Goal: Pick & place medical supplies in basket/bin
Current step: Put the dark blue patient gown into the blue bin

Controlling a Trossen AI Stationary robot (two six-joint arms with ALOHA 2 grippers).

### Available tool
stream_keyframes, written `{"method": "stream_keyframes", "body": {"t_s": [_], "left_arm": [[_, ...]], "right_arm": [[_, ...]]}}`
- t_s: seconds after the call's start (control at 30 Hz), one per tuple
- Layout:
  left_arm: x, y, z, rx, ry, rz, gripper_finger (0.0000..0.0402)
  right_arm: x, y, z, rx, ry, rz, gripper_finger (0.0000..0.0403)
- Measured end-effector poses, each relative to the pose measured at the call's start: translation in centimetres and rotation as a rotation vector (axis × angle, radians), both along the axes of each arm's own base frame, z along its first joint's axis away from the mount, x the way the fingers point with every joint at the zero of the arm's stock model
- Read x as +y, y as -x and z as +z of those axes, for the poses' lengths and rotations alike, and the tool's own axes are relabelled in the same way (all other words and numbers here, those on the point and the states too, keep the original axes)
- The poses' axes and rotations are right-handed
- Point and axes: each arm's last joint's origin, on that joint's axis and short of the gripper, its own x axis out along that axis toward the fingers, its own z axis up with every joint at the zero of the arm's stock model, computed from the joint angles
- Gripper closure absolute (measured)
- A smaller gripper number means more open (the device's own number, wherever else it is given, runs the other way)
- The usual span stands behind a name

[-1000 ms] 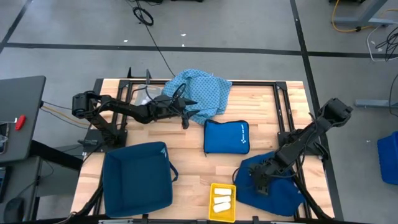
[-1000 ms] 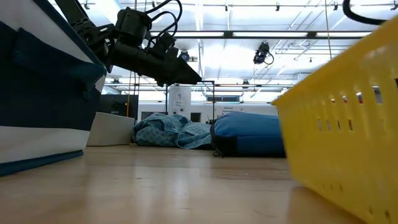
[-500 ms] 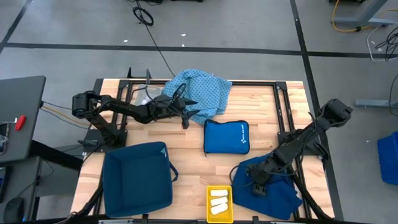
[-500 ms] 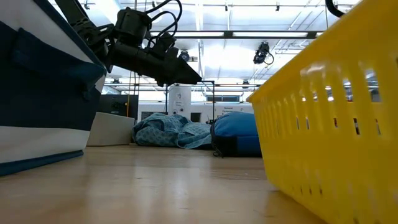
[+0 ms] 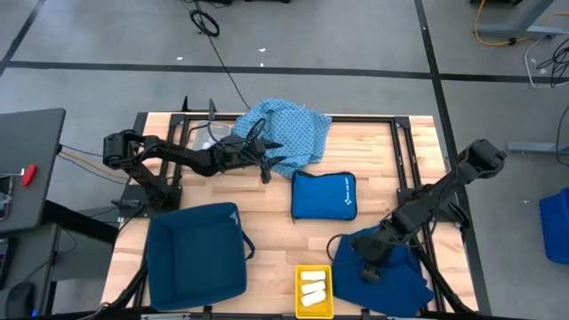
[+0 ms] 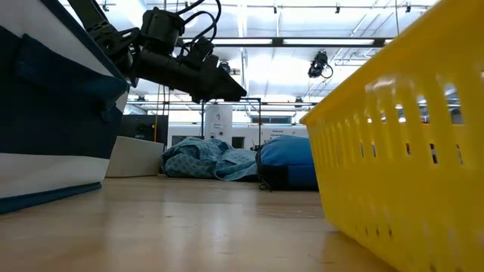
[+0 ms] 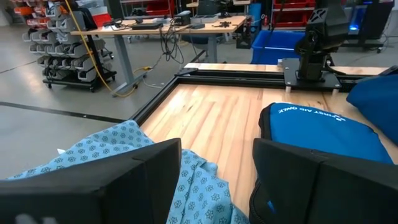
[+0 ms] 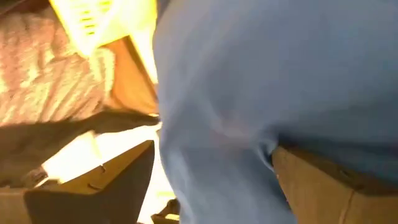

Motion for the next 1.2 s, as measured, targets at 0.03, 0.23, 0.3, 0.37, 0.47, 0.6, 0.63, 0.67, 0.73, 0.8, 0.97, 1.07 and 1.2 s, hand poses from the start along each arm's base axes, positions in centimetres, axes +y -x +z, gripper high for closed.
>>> {"method": "stream_keyframes", "body": {"t_s": [0.03, 0.23, 0.3, 0.37, 0.47, 0.6, 0.63, 0.67, 0.73, 0.8, 0.97, 1.07, 1.2], "left_arm": [[0.0, 0.0, 0.0, 0.000, 0.000, 0.000, 0.0198], [0.0, 0.0, 0.0, 0.002, 0.000, 0.000, 0.0198], [0.0, 0.0, 0.0, 0.002, 0.001, 0.000, 0.0198], [0.0, 0.0, 0.0, 0.003, 0.001, 0.000, 0.0198], [0.0, 0.0, -0.1, 0.007, 0.002, 0.000, 0.0198], [0.0, 0.0, -0.1, 0.007, 0.002, -0.001, 0.0198], [0.0, 0.0, -0.1, 0.007, 0.001, 0.000, 0.0198], [0.0, 0.0, -0.1, 0.008, -0.001, -0.001, 0.0198], [0.0, 0.0, -0.1, 0.010, -0.007, -0.001, 0.0198], [0.0, 0.0, -0.1, 0.010, -0.008, -0.001, 0.0198], [0.0, 0.0, -0.1, 0.009, -0.009, -0.002, 0.0198], [0.0, 0.0, -0.1, 0.009, -0.009, -0.001, 0.0198], [0.0, 0.0, 0.0, 0.007, -0.011, 0.006, 0.0198]], "right_arm": [[-0.2, 0.0, 0.4, 0.022, 0.022, -0.002, 0.0077], [-1.3, 0.6, 4.2, 0.185, 0.240, 0.053, 0.0089], [-1.7, 0.7, 5.4, 0.180, 0.325, 0.070, 0.0089], [-1.9, 0.8, 6.0, 0.149, 0.400, 0.085, 0.0089], [-2.1, 0.8, 5.7, 0.103, 0.463, 0.120, 0.0089], [-2.4, 1.3, 3.5, 0.112, 0.485, 0.148, 0.0089], [-2.5, 1.4, 2.9, 0.104, 0.482, 0.150, 0.0089], [-2.6, 1.4, 2.2, 0.096, 0.479, 0.150, 0.0089], [-2.7, 1.6, 0.6, 0.072, 0.478, 0.143, 0.0089], [-2.8, 1.6, -1.0, 0.009, 0.450, 0.126, 0.0089], [-3.4, 2.4, -4.3, -0.054, 0.387, 0.059, 0.0089], [-3.7, 3.1, -5.3, -0.040, 0.403, 0.015, 0.0089], [-3.7, 3.4, -5.5, -0.025, 0.421, -0.033, 0.0093]]}}
